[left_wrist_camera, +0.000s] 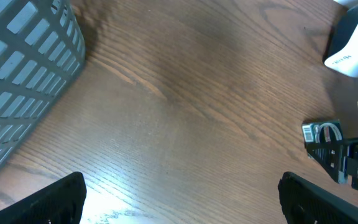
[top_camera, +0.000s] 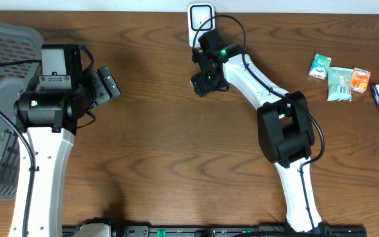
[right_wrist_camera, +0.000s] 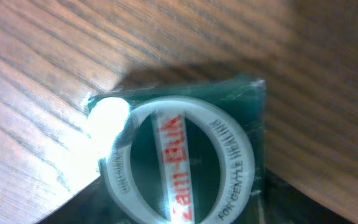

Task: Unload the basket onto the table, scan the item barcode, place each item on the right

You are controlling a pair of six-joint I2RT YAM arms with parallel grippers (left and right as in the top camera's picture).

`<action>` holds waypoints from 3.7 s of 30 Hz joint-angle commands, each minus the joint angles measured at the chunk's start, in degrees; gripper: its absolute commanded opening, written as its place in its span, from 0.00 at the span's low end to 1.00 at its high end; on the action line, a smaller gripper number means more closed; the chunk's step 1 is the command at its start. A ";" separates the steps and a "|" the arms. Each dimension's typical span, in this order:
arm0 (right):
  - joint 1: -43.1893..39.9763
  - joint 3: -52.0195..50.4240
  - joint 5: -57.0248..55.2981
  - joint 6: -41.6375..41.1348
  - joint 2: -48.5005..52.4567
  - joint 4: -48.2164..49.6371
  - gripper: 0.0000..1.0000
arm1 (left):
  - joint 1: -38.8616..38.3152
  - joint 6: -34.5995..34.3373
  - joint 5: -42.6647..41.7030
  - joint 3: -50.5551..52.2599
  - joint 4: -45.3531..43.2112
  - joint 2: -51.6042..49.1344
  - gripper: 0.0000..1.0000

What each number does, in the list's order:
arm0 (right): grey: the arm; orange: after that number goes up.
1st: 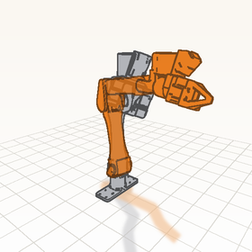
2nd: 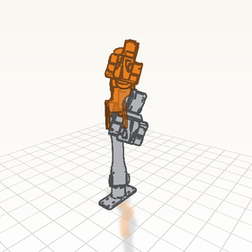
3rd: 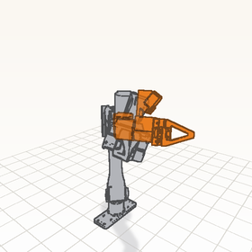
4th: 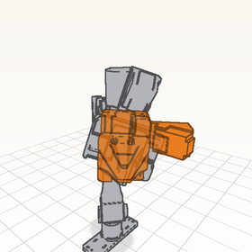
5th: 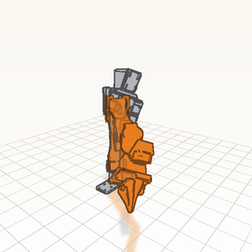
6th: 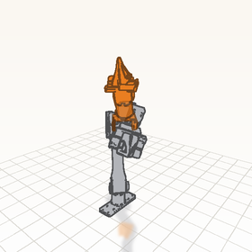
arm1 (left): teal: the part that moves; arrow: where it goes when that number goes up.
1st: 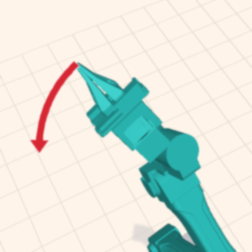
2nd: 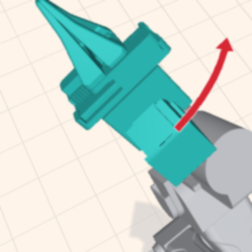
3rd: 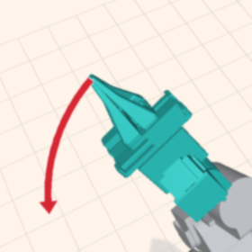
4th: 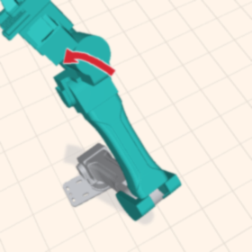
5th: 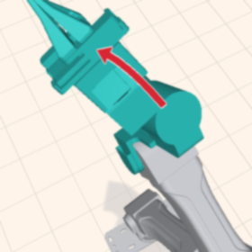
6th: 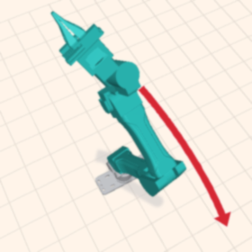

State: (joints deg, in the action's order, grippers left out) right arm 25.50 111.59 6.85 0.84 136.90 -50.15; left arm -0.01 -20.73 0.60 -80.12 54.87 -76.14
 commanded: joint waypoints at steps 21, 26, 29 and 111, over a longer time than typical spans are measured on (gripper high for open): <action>-2.93 0.20 17.09 0.09 -7.19 -2.08 0.51 | 0.26 0.35 0.96 0.02 -0.02 -0.15 0.98; -8.46 0.20 37.18 0.13 -11.02 -3.08 0.43 | 0.26 0.37 0.96 0.02 -0.02 -0.15 0.98; -11.76 0.15 51.54 1.22 -11.08 -3.28 0.45 | 0.26 0.35 0.96 0.02 -0.02 -0.15 0.98; 1.38 0.07 -42.71 46.82 4.33 64.54 0.53 | 0.26 0.35 0.96 0.02 -0.02 -0.15 0.98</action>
State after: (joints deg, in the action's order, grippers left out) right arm 27.03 111.15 -33.36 47.05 142.12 14.20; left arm -0.01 -20.73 0.62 -80.12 54.87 -76.14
